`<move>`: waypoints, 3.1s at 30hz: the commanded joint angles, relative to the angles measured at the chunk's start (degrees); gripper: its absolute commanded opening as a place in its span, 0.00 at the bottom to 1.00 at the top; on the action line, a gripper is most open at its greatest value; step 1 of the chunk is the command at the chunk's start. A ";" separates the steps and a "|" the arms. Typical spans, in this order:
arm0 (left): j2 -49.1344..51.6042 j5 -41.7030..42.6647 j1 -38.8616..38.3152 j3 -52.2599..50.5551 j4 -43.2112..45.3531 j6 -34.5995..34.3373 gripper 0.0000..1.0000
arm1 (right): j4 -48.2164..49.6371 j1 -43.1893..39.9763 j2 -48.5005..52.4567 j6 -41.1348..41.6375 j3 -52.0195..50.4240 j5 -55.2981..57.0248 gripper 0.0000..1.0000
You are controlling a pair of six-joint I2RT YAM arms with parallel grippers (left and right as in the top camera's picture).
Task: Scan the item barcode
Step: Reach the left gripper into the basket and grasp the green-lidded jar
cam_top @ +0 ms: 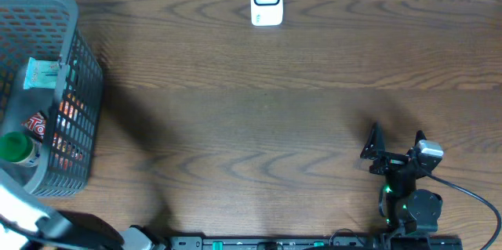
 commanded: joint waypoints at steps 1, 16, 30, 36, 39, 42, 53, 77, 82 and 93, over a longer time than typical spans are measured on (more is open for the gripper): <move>3.21 -0.28 -0.26 -0.52 1.14 -0.96 0.98 | -0.13 0.81 -0.20 0.09 -0.09 0.07 0.99; 14.69 3.17 -1.64 -0.55 4.52 1.05 0.98 | -0.13 0.81 -0.20 0.09 -0.09 0.07 0.99; 21.94 4.22 -2.75 -0.66 5.09 1.05 0.98 | -0.13 0.81 -0.20 0.09 -0.09 0.07 0.99; 23.26 4.20 -4.07 -0.98 4.94 1.03 0.98 | -0.13 0.81 -0.20 0.09 -0.09 0.07 0.99; 23.26 4.15 -4.11 -1.16 4.92 1.03 1.00 | -0.13 0.81 -0.20 0.09 -0.09 0.07 0.99; 23.26 3.98 -4.04 -1.49 4.92 1.05 1.00 | -0.13 0.81 -0.20 0.09 -0.09 0.07 0.99; 23.26 3.98 -4.04 -4.87 6.86 1.03 0.98 | -0.13 0.81 -0.20 0.09 -0.09 0.07 0.99; 23.21 0.92 -4.04 -8.00 11.17 4.68 0.64 | -0.13 0.81 -0.20 0.09 -0.09 0.07 0.99; 22.99 0.94 -3.78 -7.93 10.47 6.21 0.52 | -0.13 0.81 -0.20 0.09 -0.09 0.07 0.99; 13.00 1.03 -3.80 -5.33 7.02 6.23 0.53 | -0.13 0.81 -0.20 0.09 -0.09 0.07 0.99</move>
